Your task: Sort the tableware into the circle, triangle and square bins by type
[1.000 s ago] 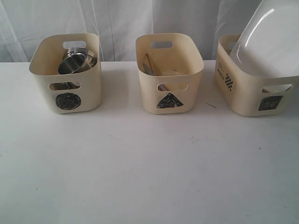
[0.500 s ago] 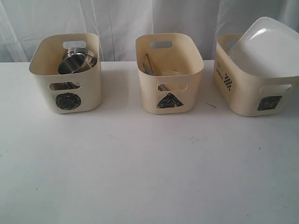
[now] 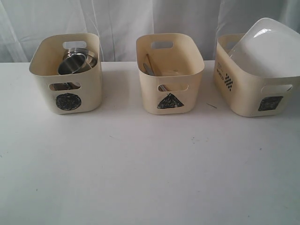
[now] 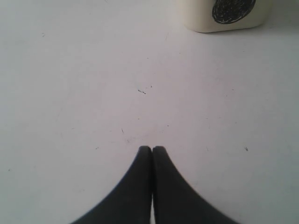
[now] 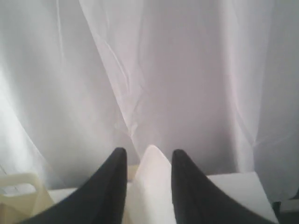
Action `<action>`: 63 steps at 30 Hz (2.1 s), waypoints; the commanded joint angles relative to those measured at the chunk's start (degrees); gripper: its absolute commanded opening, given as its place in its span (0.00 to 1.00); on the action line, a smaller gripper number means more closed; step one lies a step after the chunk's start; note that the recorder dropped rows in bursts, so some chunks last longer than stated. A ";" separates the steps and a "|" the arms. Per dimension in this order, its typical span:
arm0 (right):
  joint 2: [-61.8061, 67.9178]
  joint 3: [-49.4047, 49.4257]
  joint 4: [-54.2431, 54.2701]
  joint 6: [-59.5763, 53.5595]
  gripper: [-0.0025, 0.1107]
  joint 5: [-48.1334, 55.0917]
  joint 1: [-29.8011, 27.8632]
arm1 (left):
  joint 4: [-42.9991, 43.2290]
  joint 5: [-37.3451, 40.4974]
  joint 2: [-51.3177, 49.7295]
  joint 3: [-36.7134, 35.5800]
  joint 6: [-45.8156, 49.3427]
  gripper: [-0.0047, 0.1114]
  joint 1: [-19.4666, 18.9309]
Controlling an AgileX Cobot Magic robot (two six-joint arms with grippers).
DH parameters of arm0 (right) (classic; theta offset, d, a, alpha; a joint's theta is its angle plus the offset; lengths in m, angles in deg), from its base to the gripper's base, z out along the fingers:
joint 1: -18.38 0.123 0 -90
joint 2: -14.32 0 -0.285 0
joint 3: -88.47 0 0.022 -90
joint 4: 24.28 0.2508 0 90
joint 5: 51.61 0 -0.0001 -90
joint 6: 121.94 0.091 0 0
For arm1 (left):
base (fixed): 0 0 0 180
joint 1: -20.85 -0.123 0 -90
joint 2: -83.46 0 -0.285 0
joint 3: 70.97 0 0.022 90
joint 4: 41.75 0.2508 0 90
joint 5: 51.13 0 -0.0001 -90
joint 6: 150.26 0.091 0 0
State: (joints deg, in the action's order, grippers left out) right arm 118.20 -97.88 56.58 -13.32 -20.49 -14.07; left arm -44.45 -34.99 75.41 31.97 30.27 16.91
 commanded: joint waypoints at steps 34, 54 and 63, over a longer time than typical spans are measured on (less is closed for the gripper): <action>-76.22 52.95 -21.72 31.07 0.02 20.08 21.58 | -0.16 0.08 0.26 -0.16 -0.53 0.04 0.00; -77.88 69.48 -47.13 45.62 0.02 -40.94 28.99 | -0.16 0.08 0.26 -0.16 -0.53 0.04 0.00; -89.68 83.57 -70.82 59.81 0.02 -29.03 25.54 | -0.16 0.08 0.26 -0.16 -0.53 0.04 0.00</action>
State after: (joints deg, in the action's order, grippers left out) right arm 32.09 -15.05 -2.67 47.78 -61.76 13.62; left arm -44.45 -34.99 75.41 31.97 30.27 16.91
